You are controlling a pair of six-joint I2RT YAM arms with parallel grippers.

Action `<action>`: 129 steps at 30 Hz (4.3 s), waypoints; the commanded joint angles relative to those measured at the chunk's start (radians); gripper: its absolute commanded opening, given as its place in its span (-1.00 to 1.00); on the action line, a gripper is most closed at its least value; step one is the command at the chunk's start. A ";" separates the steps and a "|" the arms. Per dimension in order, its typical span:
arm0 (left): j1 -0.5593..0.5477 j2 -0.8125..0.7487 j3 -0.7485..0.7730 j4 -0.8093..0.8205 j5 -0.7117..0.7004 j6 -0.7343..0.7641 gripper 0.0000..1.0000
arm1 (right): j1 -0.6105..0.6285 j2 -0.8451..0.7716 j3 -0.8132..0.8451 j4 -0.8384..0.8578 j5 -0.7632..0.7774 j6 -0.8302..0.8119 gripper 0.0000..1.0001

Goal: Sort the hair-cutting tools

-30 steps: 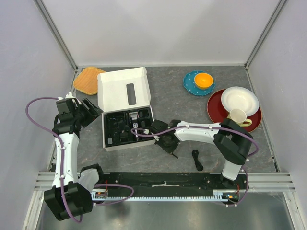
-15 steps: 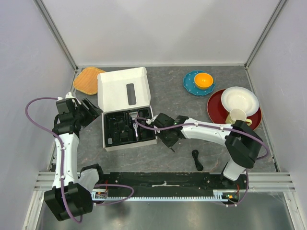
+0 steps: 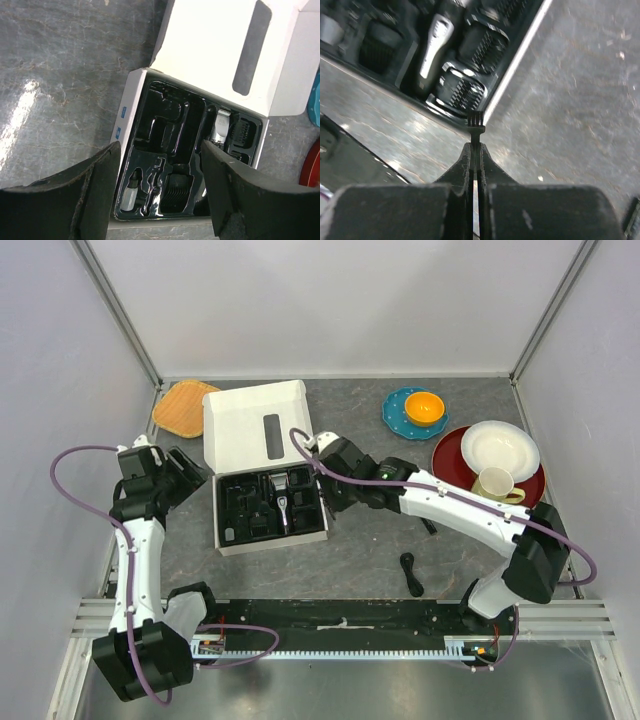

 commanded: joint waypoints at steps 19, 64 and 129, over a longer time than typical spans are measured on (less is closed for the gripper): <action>-0.068 -0.017 -0.270 0.159 -0.003 -0.272 0.33 | 0.006 0.160 0.184 0.331 -0.259 0.194 -1.00; -0.200 -0.068 0.029 -0.121 -0.333 0.033 0.27 | 0.235 0.487 0.292 0.475 0.269 0.453 -1.00; -0.200 -0.083 0.021 -0.121 -0.316 0.033 0.27 | 0.270 0.633 0.513 0.211 0.332 0.384 -1.00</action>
